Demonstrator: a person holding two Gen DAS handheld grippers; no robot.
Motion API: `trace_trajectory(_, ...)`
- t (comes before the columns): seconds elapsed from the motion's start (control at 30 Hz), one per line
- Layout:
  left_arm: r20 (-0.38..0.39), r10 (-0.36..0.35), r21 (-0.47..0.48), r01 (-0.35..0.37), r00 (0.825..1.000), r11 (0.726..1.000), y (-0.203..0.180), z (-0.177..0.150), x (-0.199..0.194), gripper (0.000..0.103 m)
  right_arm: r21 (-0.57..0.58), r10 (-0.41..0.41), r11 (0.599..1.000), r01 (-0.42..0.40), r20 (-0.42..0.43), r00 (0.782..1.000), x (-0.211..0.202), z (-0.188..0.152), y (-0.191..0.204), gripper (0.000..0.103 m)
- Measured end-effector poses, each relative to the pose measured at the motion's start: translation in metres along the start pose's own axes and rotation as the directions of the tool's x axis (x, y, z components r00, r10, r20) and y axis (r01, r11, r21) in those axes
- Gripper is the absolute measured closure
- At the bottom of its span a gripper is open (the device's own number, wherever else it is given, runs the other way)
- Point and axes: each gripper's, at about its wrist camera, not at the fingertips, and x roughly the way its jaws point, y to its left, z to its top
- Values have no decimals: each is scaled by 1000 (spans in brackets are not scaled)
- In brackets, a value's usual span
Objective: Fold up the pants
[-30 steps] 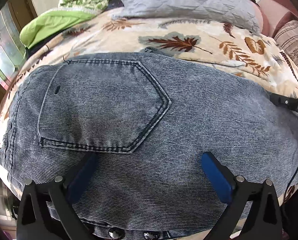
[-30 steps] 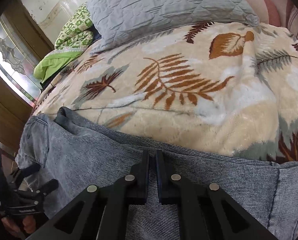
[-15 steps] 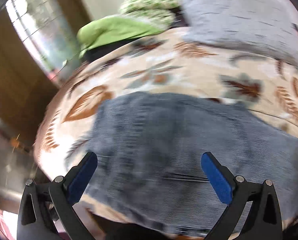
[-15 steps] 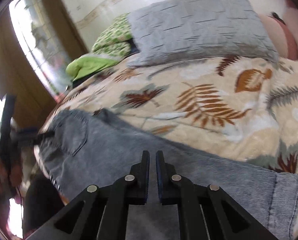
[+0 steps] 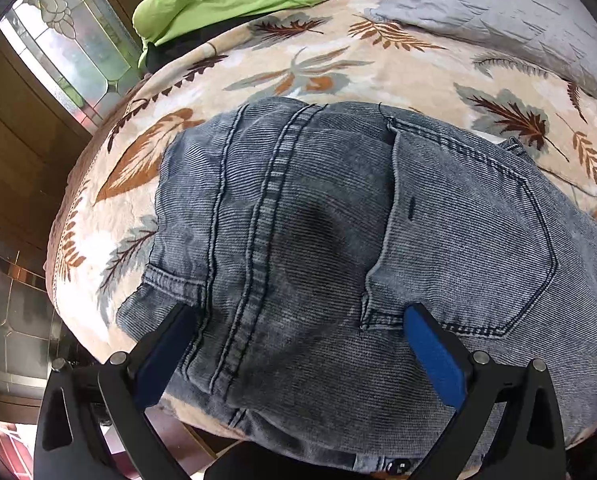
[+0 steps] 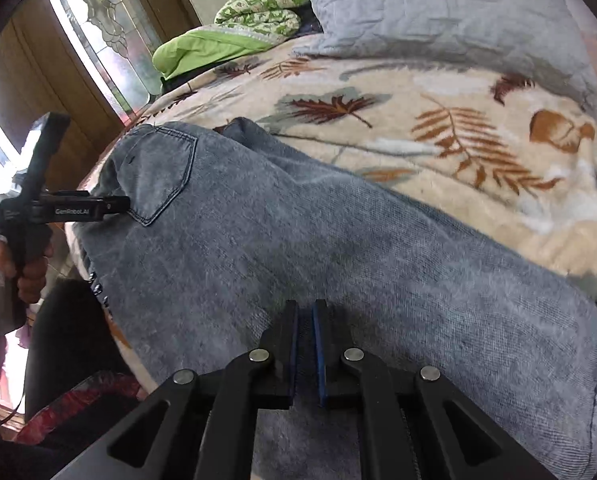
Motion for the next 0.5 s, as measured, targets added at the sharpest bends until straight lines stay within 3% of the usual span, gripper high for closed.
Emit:
trace_trajectory(0.1,59,51,14,-52,997,999,-3,-3,-19,0,5,12,1000,-12,-24,1000,-4,-5,-2,94)
trace_trajectory(0.2,149,40,50,-48,988,998,-15,-5,-49,0,-4,3,1000,-3,-40,999,-13,-11,-1,94)
trace_trajectory(0.3,205,-47,120,23,978,993,-40,-9,-78,0,12,-27,1000,27,42,999,-41,-14,-9,94)
trace_trajectory(0.37,204,-101,170,67,974,983,-57,-12,-83,0,77,-82,994,73,113,990,-63,-16,-29,94)
trace_trajectory(0.5,156,-180,278,132,971,952,-104,-23,-76,0,252,-151,960,120,110,982,-80,-27,-78,94)
